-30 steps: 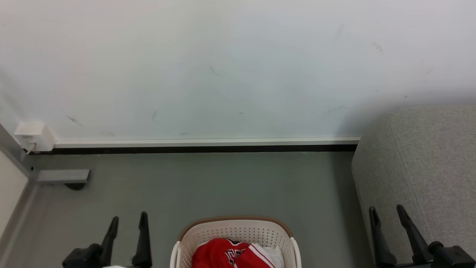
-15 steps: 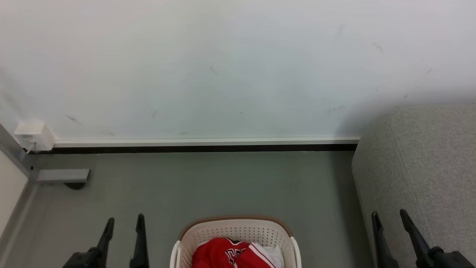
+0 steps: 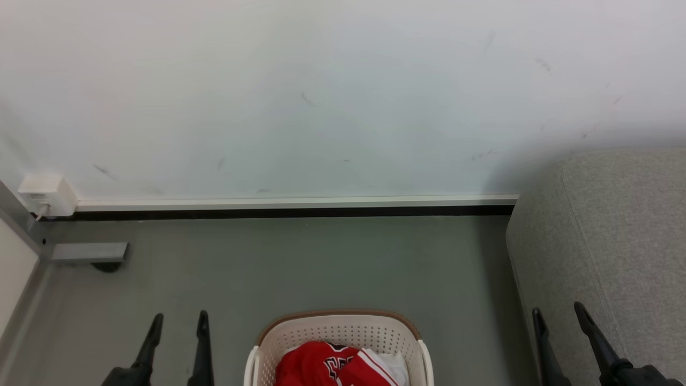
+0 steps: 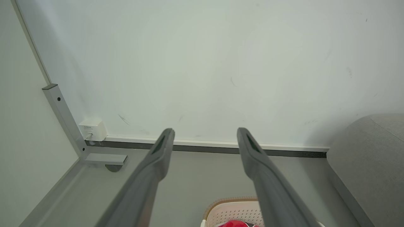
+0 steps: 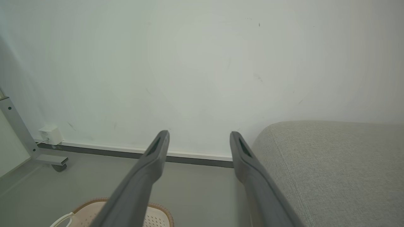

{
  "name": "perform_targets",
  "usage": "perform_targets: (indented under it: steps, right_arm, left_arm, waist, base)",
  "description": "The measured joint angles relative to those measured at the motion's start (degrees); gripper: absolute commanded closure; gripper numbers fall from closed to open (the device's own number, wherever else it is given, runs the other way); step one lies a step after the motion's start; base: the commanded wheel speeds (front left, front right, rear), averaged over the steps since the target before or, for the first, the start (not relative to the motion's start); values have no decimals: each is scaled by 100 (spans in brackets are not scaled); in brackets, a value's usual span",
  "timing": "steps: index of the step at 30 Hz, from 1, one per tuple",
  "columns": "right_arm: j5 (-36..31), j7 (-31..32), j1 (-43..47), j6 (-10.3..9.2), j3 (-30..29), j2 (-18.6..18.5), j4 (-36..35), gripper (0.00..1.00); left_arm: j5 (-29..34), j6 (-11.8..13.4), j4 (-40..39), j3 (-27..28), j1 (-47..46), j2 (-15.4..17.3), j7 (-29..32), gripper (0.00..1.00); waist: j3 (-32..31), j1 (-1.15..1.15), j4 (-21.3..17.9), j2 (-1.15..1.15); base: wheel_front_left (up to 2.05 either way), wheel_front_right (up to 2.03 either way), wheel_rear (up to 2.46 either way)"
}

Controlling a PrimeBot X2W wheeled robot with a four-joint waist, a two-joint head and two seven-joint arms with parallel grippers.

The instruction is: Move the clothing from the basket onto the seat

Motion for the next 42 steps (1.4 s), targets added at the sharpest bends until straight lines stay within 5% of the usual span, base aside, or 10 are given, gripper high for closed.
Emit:
perform_targets:
  steps: [27,42]
  right_arm:
    - [99,-34,2,0,16,-9,29,0]
    - [157,-34,-392,0,-2,-10,-192,0]
  left_arm:
    - [-202,-41,55,43,10,-7,-33,0]
    - [-165,-199,55,-51,-550,-7,-33,0]
  waist:
    - [48,0,-70,0]
    - [912,0,-199,0]
  base:
    - [0,0,0]
    - [0,0,0]
